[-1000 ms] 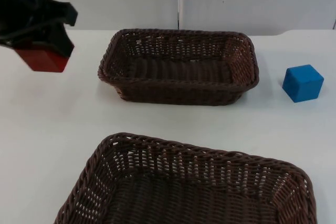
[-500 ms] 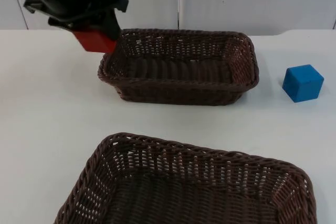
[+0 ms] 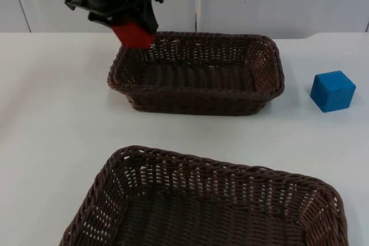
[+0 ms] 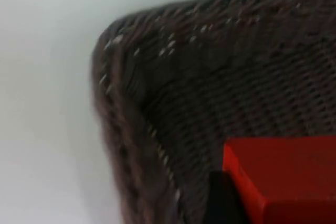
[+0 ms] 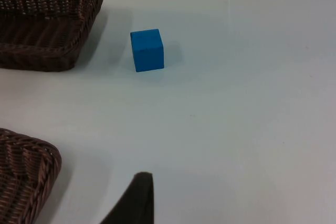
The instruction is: Pick up one cube with the left hand and place it into the upper basket. Pick up one cube with the right hand and place it into the lower basket.
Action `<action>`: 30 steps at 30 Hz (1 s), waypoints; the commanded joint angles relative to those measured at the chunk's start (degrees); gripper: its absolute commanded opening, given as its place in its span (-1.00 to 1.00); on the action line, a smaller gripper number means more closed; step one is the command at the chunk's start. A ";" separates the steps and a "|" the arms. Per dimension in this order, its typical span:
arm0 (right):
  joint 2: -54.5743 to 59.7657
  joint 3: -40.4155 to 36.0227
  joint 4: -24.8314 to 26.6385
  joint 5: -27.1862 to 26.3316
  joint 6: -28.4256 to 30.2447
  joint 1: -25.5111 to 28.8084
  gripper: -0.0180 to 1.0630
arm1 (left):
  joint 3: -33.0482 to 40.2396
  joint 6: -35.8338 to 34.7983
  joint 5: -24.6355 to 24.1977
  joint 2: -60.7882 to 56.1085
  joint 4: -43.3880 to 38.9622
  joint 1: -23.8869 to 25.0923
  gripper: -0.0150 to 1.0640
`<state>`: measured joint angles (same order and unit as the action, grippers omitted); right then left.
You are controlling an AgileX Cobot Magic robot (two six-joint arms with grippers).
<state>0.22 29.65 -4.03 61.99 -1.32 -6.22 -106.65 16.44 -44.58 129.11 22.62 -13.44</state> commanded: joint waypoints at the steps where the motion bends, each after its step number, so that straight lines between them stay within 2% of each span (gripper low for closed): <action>1: -0.22 -0.23 0.18 -0.15 0.52 0.46 0.98 | -2.61 0.05 -0.51 1.46 0.99 -1.13 -0.97; 7: -0.22 -0.23 0.18 -0.15 0.52 0.46 0.98 | -10.75 0.05 -0.51 8.04 0.76 -3.53 -0.97; 12: -0.22 -0.23 0.02 -0.15 0.29 0.46 0.98 | -13.82 0.05 0.28 11.12 0.62 -4.68 -0.97; 30: -0.22 -0.23 -0.26 -0.15 -0.12 0.46 0.98 | -14.21 0.05 1.92 16.69 1.54 -4.78 -0.97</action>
<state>0.22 29.65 -4.16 61.99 -1.43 -6.22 -120.37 16.44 -43.09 145.71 23.31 -17.99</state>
